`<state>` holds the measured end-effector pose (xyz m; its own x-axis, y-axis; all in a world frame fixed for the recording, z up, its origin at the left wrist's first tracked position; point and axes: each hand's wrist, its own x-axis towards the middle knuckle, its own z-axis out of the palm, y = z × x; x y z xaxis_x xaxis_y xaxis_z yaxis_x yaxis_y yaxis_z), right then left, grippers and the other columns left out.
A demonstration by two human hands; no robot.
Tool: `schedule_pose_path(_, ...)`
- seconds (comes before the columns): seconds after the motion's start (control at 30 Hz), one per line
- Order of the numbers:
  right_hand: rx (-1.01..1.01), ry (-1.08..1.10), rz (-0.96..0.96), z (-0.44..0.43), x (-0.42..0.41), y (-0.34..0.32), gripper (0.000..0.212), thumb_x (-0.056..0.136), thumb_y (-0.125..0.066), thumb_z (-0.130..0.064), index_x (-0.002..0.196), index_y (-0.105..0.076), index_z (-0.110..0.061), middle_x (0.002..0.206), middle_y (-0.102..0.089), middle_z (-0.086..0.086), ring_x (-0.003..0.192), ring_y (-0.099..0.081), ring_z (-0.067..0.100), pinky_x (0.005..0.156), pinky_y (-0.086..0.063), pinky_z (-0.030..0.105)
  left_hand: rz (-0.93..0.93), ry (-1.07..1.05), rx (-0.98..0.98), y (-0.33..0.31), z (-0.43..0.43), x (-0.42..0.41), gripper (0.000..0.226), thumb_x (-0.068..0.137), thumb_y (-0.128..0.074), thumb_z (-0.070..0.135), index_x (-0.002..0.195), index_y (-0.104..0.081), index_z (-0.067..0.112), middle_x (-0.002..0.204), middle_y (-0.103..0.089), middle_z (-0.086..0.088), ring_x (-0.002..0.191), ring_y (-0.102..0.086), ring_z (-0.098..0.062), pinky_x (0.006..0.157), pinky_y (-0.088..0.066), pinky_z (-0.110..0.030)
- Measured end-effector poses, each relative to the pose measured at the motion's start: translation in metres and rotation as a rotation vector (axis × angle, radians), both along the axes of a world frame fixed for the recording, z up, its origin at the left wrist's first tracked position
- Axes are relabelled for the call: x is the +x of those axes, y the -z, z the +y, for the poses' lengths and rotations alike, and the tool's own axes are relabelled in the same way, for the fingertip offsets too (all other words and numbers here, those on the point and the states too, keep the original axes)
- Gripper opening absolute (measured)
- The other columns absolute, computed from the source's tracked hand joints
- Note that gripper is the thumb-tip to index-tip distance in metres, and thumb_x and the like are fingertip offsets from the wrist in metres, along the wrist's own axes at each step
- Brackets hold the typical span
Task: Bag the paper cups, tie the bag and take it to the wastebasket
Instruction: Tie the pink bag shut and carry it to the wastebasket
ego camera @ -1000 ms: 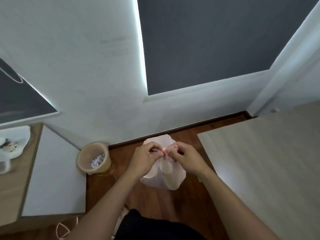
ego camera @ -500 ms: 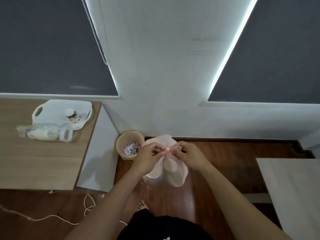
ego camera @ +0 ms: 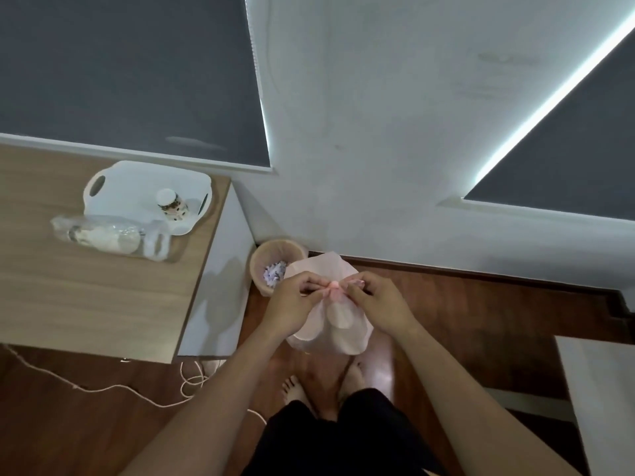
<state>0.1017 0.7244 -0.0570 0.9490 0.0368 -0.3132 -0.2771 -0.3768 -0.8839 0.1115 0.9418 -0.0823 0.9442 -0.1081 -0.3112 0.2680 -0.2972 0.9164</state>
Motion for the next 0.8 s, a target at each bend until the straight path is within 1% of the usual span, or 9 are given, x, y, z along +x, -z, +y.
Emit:
schedule_pose_path(0.07, -0.01, 0.009, -0.008, 0.001, 0.007, 0.006, 0.009, 0.103, -0.077, -0.026, 0.097, -0.083, -0.021, 0.098, -0.084, -0.006, 0.09, -0.074, 0.003, 0.084, -0.057, 0.025, 0.002, -0.013, -0.009, 0.006, 0.0, 0.007, 0.01, 0.097, -0.083, 0.008, 0.106, -0.083, 0.011, 0.108, -0.085, 0.004, 0.094, -0.075, 0.003, 0.081, -0.053, -0.009)
schedule_pose_path(0.17, -0.01, 0.015, 0.004, -0.001, 0.022, 0.016, 0.01, 0.104, -0.076, -0.023, 0.097, -0.083, -0.02, 0.098, -0.084, -0.006, 0.092, -0.075, 0.005, 0.084, -0.057, 0.023, 0.024, -0.022, -0.019, 0.014, -0.004, 0.02, 0.01, 0.097, -0.084, 0.009, 0.103, -0.082, 0.017, 0.106, -0.084, 0.008, 0.091, -0.073, 0.008, 0.081, -0.053, -0.009)
schedule_pose_path(0.27, -0.02, 0.032, 0.016, -0.007, 0.039, 0.03, 0.01, 0.103, -0.077, -0.03, 0.097, -0.083, -0.026, 0.098, -0.084, -0.012, 0.097, -0.078, 0.009, 0.087, -0.058, 0.027, 0.052, -0.035, -0.027, 0.028, -0.011, 0.038, 0.01, 0.097, -0.084, 0.008, 0.107, -0.083, 0.011, 0.107, -0.083, 0.007, 0.089, -0.072, 0.011, 0.081, -0.053, -0.009)
schedule_pose_path(0.33, -0.034, 0.062, 0.015, -0.013, 0.051, 0.041, 0.01, 0.103, -0.076, -0.032, 0.096, -0.083, -0.028, 0.098, -0.083, -0.015, 0.097, -0.077, 0.007, 0.087, -0.057, 0.026, 0.073, -0.042, -0.025, 0.041, -0.015, 0.052, 0.012, 0.096, -0.084, 0.008, 0.108, -0.083, 0.009, 0.107, -0.083, 0.007, 0.089, -0.072, 0.012, 0.08, -0.051, -0.007)
schedule_pose_path(0.43, -0.035, 0.088, 0.04, -0.021, 0.068, 0.065, 0.01, 0.103, -0.077, -0.032, 0.095, -0.082, -0.029, 0.095, -0.083, -0.015, 0.089, -0.075, 0.0, 0.077, -0.055, 0.018, 0.107, -0.033, -0.028, 0.067, -0.021, 0.069, 0.012, 0.096, -0.084, 0.006, 0.107, -0.083, 0.009, 0.106, -0.083, 0.003, 0.086, -0.072, 0.013, 0.079, -0.05, -0.006)
schedule_pose_path(0.57, -0.02, 0.09, 0.061, -0.034, 0.093, 0.113, 0.011, 0.102, -0.078, -0.032, 0.095, -0.083, -0.026, 0.093, -0.083, -0.011, 0.082, -0.073, -0.003, 0.073, -0.053, 0.013, 0.157, -0.037, -0.022, 0.116, -0.034, 0.095, 0.015, 0.097, -0.082, 0.003, 0.112, -0.082, 0.003, 0.105, -0.081, 0.008, 0.086, -0.071, 0.016, 0.078, -0.05, -0.005)
schedule_pose_path(0.63, -0.022, 0.098, 0.075, -0.043, 0.11, 0.145, 0.011, 0.102, -0.078, -0.032, 0.095, -0.083, -0.026, 0.092, -0.083, -0.013, 0.081, -0.073, -0.003, 0.071, -0.052, 0.011, 0.181, -0.033, -0.013, 0.149, -0.042, 0.111, 0.014, 0.097, -0.082, 0.005, 0.111, -0.083, 0.008, 0.106, -0.082, 0.009, 0.088, -0.072, 0.014, 0.08, -0.05, -0.008)
schedule_pose_path(0.73, -0.022, 0.104, 0.091, -0.052, 0.127, 0.188, 0.012, 0.103, -0.077, -0.034, 0.097, -0.083, -0.025, 0.094, -0.083, -0.014, 0.084, -0.074, -0.003, 0.072, -0.053, 0.012, 0.213, -0.031, 0.003, 0.191, -0.052, 0.131, 0.014, 0.098, -0.08, 0.004, 0.108, -0.083, 0.012, 0.105, -0.083, 0.007, 0.086, -0.073, 0.011, 0.076, -0.051, -0.008)
schedule_pose_path(0.8, -0.024, 0.102, 0.086, -0.057, 0.139, 0.22, 0.012, 0.103, -0.076, -0.035, 0.098, -0.083, -0.025, 0.094, -0.082, -0.016, 0.085, -0.074, -0.004, 0.072, -0.053, 0.011, 0.206, -0.018, 0.0, 0.22, -0.058, 0.143, 0.016, 0.098, -0.08, 0.005, 0.106, -0.084, 0.019, 0.107, -0.084, 0.009, 0.091, -0.075, 0.006, 0.078, -0.051, -0.009)
